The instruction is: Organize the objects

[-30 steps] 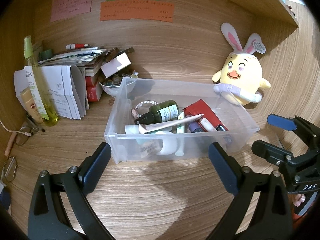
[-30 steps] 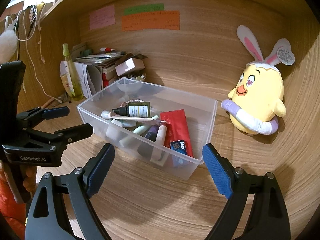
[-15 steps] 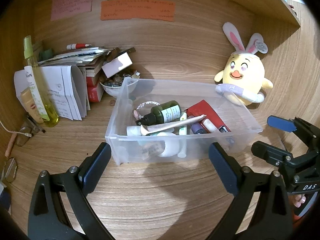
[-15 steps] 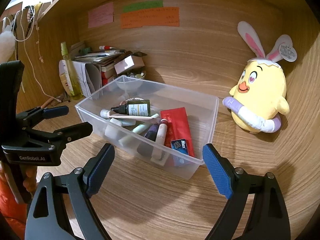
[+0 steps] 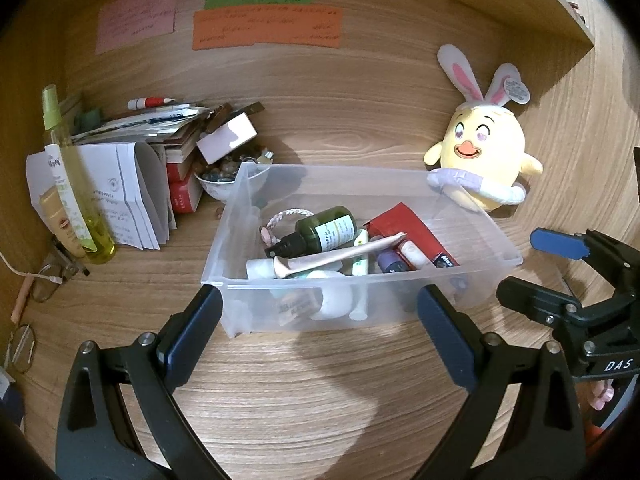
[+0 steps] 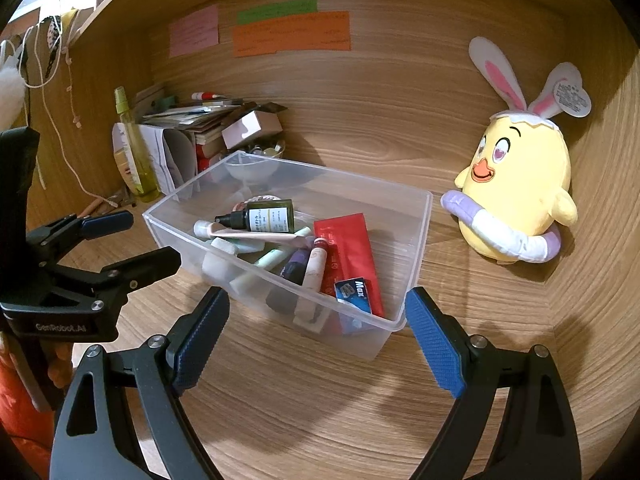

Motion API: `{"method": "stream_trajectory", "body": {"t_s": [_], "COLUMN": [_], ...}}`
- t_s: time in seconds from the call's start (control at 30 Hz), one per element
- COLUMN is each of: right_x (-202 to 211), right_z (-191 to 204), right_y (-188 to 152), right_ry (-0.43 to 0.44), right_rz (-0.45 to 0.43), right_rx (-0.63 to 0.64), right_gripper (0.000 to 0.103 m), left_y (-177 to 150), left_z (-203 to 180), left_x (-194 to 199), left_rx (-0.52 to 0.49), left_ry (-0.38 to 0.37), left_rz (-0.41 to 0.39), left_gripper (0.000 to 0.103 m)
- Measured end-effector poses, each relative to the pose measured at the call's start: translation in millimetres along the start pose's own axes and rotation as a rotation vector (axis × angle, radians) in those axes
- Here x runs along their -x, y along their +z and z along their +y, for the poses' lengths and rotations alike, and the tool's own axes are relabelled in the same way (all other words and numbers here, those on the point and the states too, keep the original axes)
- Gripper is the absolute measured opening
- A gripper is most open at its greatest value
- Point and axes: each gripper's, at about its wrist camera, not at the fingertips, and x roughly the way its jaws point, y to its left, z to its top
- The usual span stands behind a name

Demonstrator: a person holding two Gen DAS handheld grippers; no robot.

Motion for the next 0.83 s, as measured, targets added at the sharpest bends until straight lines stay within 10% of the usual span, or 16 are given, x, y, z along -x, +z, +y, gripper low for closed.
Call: {"method": "stream_trajectory", "body": {"t_s": [0.83], "right_x": [-3.4], "right_z": [-5.1], "right_y": [-1.4], "right_ry": [0.0], "right_rz": [0.01], "right_rx": [-0.022], "right_gripper": [0.088], "left_y": [-1.1], "left_z": [2.7], "left_x": [-6.0], "left_rx": [0.02], "left_ry": [-0.04], "left_rz": [0.023], "left_gripper": [0.099]}}
